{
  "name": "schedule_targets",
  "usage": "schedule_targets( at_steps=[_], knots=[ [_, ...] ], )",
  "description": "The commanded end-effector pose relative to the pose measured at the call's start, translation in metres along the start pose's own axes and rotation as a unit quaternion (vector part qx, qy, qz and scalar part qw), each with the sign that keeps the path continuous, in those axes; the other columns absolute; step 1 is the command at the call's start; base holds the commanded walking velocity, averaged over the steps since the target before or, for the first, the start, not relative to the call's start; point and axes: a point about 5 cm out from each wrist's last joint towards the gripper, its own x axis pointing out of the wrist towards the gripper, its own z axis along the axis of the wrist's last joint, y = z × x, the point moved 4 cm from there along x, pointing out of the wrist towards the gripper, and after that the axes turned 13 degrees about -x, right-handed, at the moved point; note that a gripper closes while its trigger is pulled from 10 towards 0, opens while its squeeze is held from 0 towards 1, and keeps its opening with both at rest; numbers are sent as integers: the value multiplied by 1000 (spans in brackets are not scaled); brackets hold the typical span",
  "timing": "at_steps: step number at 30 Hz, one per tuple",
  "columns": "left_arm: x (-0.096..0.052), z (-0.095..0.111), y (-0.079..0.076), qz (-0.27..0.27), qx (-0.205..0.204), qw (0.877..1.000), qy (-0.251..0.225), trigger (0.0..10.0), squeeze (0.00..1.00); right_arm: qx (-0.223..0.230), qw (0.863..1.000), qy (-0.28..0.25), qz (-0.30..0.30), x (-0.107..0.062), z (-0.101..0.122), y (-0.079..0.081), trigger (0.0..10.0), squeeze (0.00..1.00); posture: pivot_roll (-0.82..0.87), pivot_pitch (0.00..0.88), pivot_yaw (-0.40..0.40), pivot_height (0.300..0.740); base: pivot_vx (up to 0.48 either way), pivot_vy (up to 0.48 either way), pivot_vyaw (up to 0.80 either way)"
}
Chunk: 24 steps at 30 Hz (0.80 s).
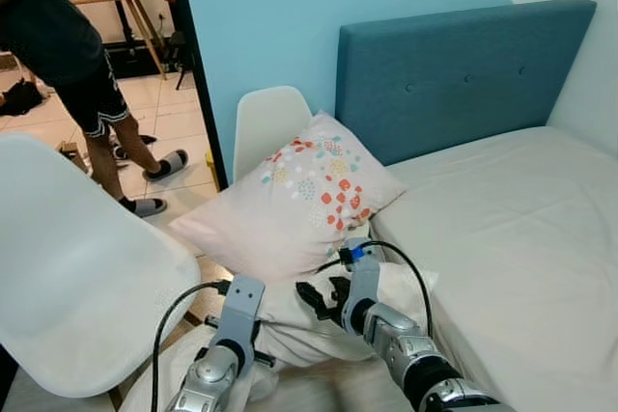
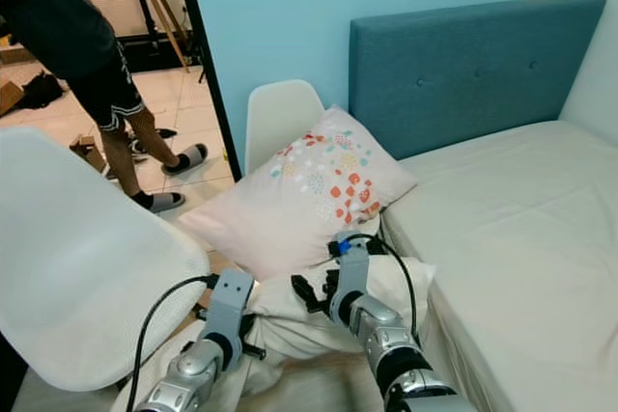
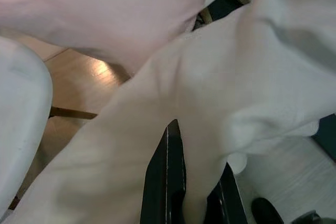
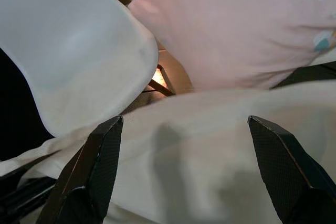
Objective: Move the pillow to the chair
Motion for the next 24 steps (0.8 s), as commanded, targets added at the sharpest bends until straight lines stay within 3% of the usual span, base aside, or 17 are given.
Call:
schedule_targets(
  at_steps=[1, 24],
  knots=[
    [4, 19, -5, -11, 5, 999, -40, 10000, 0, 13, 1000, 9, 2, 0, -3, 1, 10000, 0, -129, 23, -10, 740, 0, 0, 0],
    [7, 18, -12, -24, 16, 999, -41, 10000, 0, 12, 1000, 12, 3, 0, -4, -1, 10000, 0, -146, 2, -1, 740, 0, 0, 0]
  ],
)
